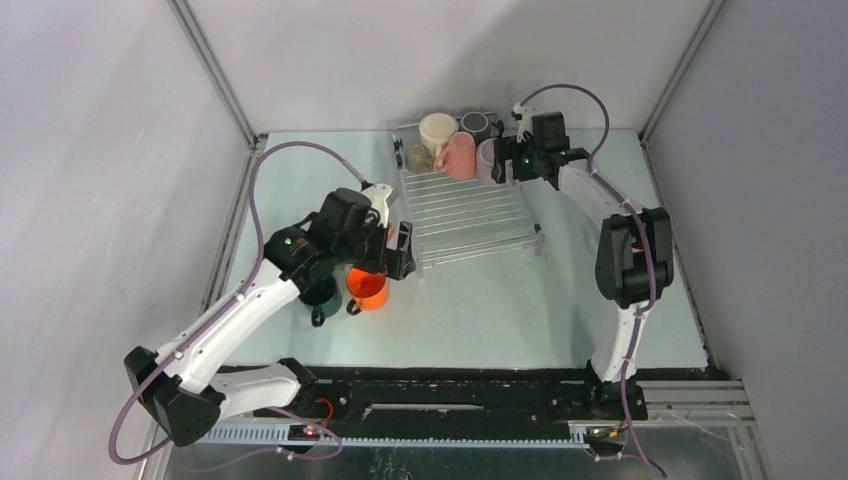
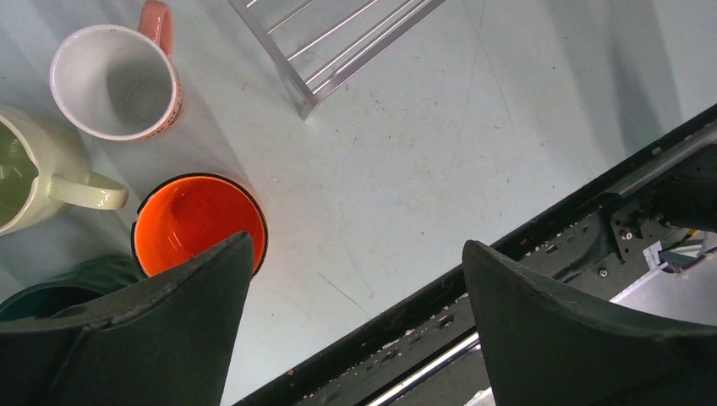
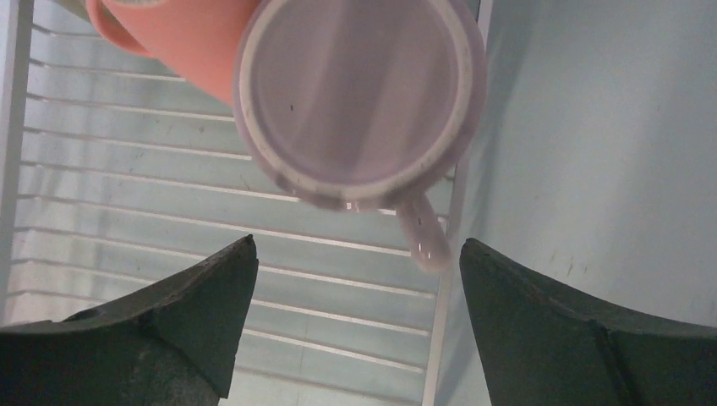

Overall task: Unload the cups from the dish rack
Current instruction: Unload the cup from the dish rack.

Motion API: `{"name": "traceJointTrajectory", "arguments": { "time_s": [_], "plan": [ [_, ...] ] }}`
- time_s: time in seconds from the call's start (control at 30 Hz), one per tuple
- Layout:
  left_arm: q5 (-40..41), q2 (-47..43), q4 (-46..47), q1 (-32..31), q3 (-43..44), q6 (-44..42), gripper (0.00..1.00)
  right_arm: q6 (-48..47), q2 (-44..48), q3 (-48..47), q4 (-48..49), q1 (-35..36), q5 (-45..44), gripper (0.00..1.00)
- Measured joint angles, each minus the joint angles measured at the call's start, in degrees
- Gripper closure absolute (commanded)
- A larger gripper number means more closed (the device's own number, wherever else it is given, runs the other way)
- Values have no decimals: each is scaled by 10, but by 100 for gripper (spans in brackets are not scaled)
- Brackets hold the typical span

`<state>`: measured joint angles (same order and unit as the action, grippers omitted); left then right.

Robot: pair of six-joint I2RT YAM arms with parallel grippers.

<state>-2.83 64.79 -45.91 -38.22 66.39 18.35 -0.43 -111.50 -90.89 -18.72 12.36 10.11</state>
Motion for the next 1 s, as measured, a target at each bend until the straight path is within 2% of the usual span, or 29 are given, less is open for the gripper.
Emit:
{"name": "traceJointTrajectory", "arguments": {
  "time_s": [0.2,0.4,1.0],
  "plan": [
    [-12,-13,4,8,0,-4,0,-21,-37,-43,-3,7,5,18],
    [-21,-21,4,11,0,-4,0,-23,-38,-45,-13,20,-1,31],
    [-35,-21,8,13,0,-3,0,31,-39,-34,-28,46,-62,35]
  ]
}}
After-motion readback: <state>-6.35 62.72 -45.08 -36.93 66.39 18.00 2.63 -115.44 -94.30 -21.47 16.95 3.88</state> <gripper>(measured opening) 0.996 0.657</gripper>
